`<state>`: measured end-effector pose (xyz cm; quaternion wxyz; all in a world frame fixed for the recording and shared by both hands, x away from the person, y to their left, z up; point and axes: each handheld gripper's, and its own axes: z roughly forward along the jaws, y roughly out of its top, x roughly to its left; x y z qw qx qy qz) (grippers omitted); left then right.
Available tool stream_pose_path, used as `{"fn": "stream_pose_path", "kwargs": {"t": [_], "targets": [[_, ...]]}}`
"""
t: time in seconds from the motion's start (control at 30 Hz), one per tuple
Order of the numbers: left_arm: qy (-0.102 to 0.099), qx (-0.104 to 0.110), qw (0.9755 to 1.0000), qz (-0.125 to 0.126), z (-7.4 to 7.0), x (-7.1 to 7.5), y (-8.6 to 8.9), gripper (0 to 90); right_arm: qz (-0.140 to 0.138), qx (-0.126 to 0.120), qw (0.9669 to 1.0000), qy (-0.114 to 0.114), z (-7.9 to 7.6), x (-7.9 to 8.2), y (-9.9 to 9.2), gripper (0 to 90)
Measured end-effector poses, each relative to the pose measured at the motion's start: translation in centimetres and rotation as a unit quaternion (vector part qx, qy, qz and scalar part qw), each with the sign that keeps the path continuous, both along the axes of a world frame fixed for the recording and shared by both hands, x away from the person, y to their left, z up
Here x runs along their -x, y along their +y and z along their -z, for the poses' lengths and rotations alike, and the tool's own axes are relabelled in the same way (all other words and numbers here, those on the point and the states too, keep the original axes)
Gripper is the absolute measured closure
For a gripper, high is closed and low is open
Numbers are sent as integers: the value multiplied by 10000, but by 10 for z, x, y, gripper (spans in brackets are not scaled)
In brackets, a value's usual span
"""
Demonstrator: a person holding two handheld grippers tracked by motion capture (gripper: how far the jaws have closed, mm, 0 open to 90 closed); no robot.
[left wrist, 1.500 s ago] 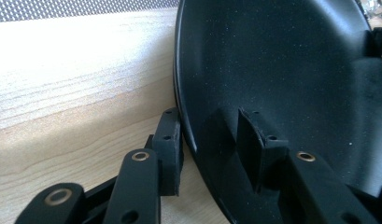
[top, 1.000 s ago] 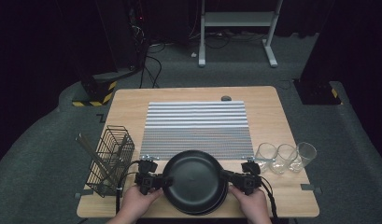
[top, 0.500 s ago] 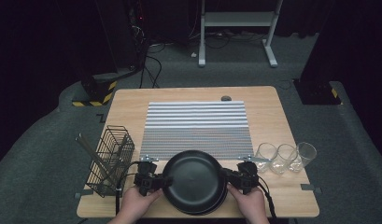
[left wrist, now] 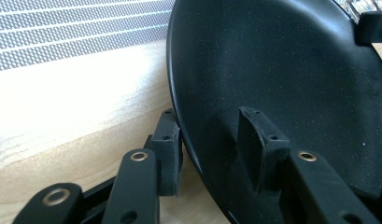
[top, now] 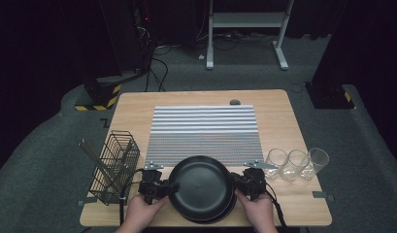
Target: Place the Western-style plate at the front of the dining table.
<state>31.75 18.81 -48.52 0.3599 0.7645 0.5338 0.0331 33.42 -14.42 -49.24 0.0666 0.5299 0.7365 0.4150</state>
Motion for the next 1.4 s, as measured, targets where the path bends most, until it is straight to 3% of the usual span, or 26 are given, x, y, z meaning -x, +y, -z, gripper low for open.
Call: {"fn": "stream_pose_path", "kwargs": {"t": [0.43,0.8,1.17,1.4], "targets": [[-265,87,9995,-149,0,-11,1,631,105,-76,9999,-37,0,-7,3,830],[-518,351,9978,-239,6,-18,3,658,157,-154,9997,-85,1,-9,1,825],[-959,755,9922,-270,19,-20,5,681,339,-231,9992,14,2,-7,1,812],[-1142,840,9896,-262,23,-21,4,683,380,-278,9989,45,3,-8,0,808]]}}
